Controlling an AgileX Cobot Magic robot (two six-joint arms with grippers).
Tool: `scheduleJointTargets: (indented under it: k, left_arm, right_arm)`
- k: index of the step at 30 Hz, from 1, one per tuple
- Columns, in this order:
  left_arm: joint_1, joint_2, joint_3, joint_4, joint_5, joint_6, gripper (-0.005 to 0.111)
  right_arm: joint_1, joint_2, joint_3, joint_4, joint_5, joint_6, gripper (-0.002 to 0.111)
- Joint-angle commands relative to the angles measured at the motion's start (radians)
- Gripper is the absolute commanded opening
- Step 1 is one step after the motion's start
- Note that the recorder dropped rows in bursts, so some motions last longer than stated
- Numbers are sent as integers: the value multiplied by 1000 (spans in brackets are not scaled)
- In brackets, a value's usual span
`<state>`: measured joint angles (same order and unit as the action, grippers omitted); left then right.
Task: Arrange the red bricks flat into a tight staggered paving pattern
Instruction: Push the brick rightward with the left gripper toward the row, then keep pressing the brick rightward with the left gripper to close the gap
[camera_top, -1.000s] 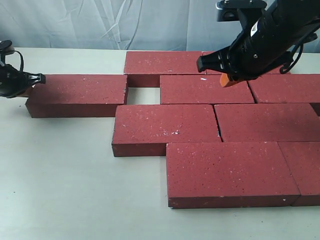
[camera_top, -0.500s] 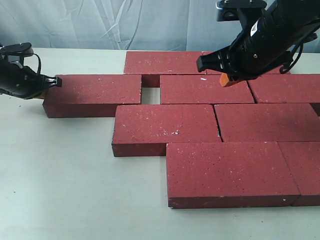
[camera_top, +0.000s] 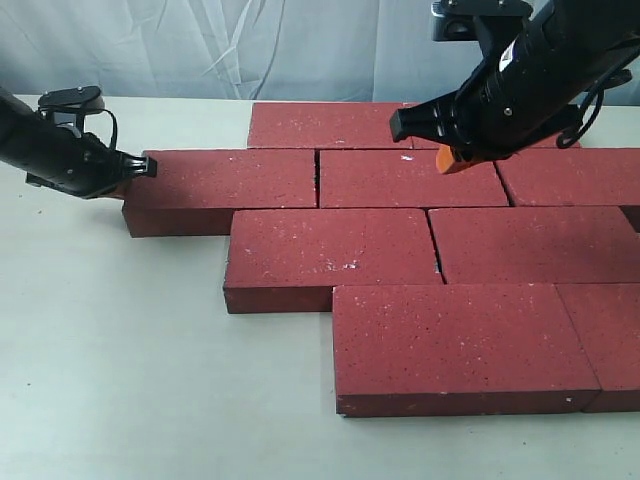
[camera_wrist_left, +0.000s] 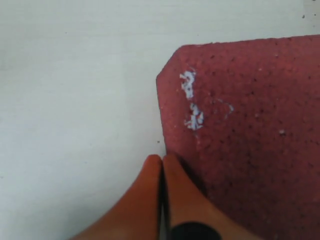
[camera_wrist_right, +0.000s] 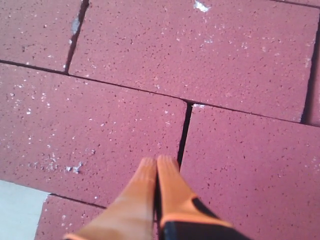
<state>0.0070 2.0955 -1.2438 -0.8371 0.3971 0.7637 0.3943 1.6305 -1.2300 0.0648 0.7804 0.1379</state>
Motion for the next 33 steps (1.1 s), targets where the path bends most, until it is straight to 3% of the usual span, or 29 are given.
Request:
scheduleJointTargets:
  k: [1, 33]
  left_arm:
    - [-18, -2, -3, -13, -16, 5, 0]
    - [-30, -2, -3, -21, -20, 7, 0]
  right_arm:
    - [-4, -10, 6, 1, -8, -6, -1]
    - [-4, -10, 6, 1, -10, -6, -1]
